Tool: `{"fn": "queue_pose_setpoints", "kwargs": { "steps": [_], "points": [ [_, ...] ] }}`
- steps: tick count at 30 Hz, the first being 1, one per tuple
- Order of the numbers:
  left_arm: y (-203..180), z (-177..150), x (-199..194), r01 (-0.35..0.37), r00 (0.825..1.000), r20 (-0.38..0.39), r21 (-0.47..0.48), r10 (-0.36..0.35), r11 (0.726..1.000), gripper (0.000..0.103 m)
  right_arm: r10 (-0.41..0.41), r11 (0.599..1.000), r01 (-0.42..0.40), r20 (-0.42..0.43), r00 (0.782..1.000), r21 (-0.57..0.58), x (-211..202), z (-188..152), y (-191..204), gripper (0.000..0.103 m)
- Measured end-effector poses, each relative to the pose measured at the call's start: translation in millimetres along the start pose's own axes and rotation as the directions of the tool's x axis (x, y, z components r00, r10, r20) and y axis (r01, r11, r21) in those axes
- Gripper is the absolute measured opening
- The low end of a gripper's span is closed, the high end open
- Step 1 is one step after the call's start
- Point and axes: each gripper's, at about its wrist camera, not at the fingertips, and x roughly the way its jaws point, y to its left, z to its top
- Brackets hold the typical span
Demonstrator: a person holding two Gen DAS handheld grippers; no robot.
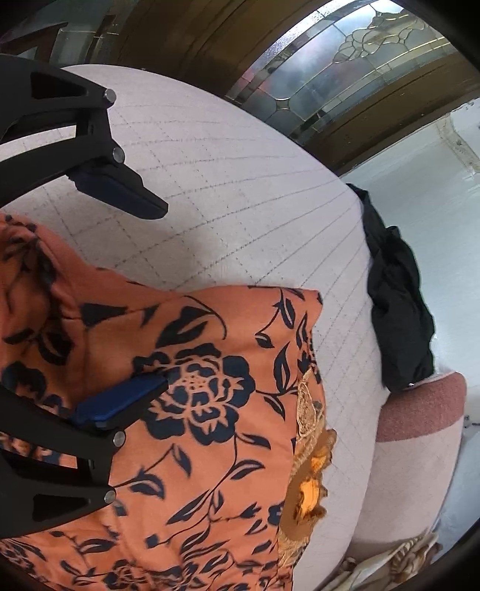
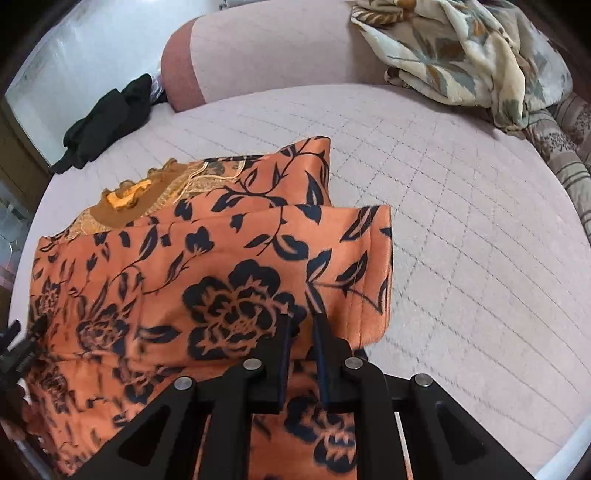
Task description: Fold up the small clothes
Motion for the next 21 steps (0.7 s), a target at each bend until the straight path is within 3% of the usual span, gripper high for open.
{"fn": "queue_pose_setpoints", "kwargs": {
  "steps": [2, 7, 10, 15, 20, 21],
  "points": [
    [4.9, -8.4, -10.1, -0.008, 1.000, 0.029, -0.001, 0.008, 1.000, 0.086, 0.051, 0.998, -0.051, 0.022, 0.998, 0.021, -18.8, -3.4, -2.9, 0.015],
    [21.2, -41.6, -32.7, 0.044, 0.998, 0.047, -0.030, -0.043, 0.999, 0.086, 0.080, 0.996, -0.082, 0.080, 0.994, 0.026, -71.2, -19.5, -17.1, 0.015],
    [26.5, -65.5, -44.8, 0.037, 0.998, 0.055, -0.026, -0.035, 0.999, 0.086, 0.099, 0.994, -0.103, 0.095, 0.991, 0.038, -92.1, -36.0, -31.8, 0.015],
    [37.6, -116.1, -60.4, 0.057, 0.998, 0.018, -0.045, -0.056, 0.997, 0.086, 0.135, 0.990, -0.137, 0.083, 0.987, 0.019, -110.7, -67.0, -55.8, 0.015],
    [38.3, -149.5, -79.3, 0.056, 0.998, 0.029, -0.026, -0.056, 0.998, 0.086, 0.236, 0.972, -0.236, 0.048, 0.971, 0.016, -110.9, -100.2, -62.8, 0.015],
    [37.9, -154.5, -83.7, 0.056, 0.998, 0.034, -0.021, -0.056, 0.998, 0.086, 0.254, 0.967, -0.255, 0.045, 0.966, 0.019, -111.4, -106.8, -63.1, 0.021]
  ]
}}
